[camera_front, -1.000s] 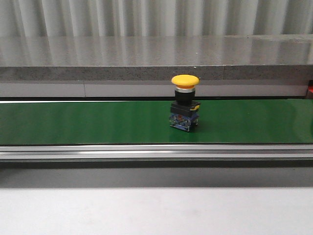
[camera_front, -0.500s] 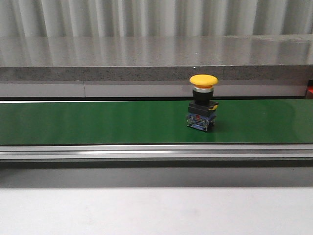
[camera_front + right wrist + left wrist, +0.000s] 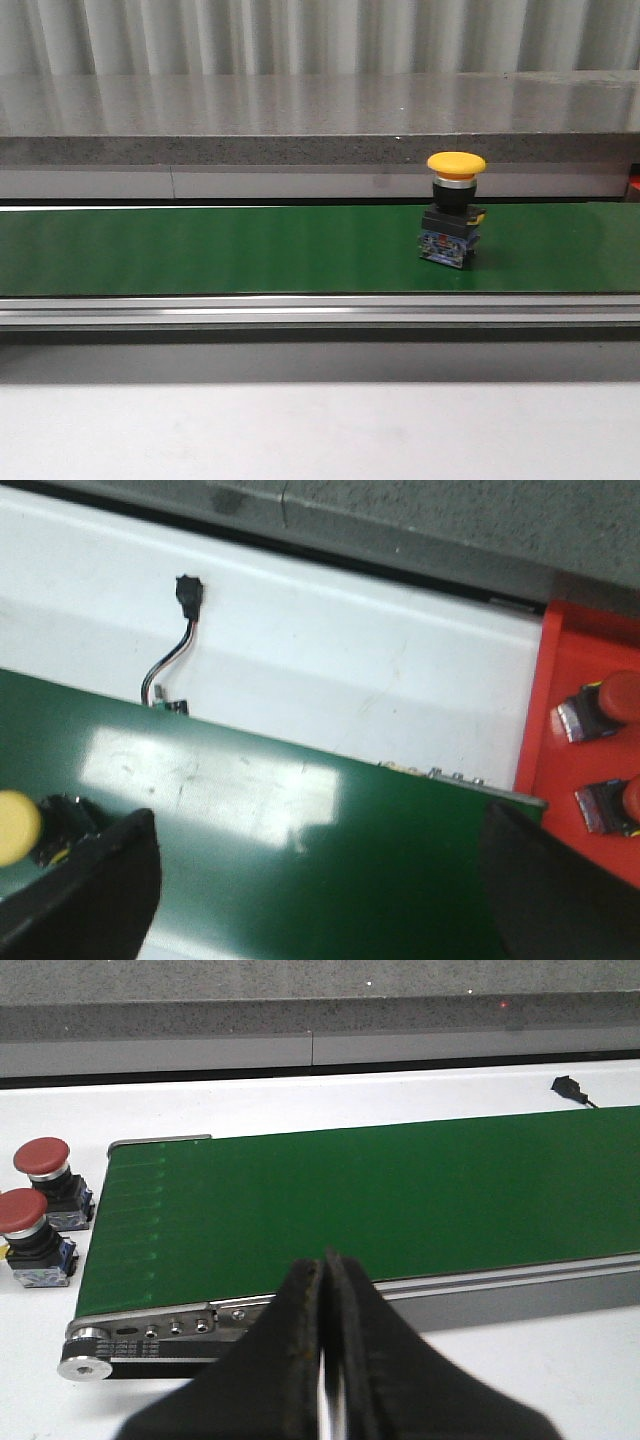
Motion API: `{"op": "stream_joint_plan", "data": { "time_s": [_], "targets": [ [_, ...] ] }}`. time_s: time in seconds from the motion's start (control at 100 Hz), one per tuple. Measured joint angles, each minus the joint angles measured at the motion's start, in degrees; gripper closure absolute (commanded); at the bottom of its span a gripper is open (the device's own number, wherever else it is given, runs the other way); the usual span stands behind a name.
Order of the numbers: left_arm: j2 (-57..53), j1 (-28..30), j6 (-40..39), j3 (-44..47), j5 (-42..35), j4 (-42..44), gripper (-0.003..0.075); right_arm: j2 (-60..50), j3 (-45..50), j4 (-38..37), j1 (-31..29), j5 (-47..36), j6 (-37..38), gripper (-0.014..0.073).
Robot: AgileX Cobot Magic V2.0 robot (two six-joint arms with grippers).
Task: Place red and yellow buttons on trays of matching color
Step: 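Grasp the yellow button at the belt's far end with the right gripper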
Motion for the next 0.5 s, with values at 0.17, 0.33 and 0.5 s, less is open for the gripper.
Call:
{"op": "stream_joint_plan", "data": {
  "time_s": [0.17,0.33,0.5],
  "targets": [
    [0.00,0.00,0.00,0.00,0.00,0.00,0.0740,-5.46,12.53,0.00,2.35,-5.20,-3.51,-0.0043],
    [0.00,0.00,0.00,0.00,0.00,0.00,0.0740,-6.08,19.16,0.00,6.10,-7.10,-5.11,-0.0043],
    [0.00,0.00,0.00,0.00,0.00,0.00,0.0740,-5.30,21.09,0.00,11.20,-7.45,-6.01,-0.0043]
  ]
}}
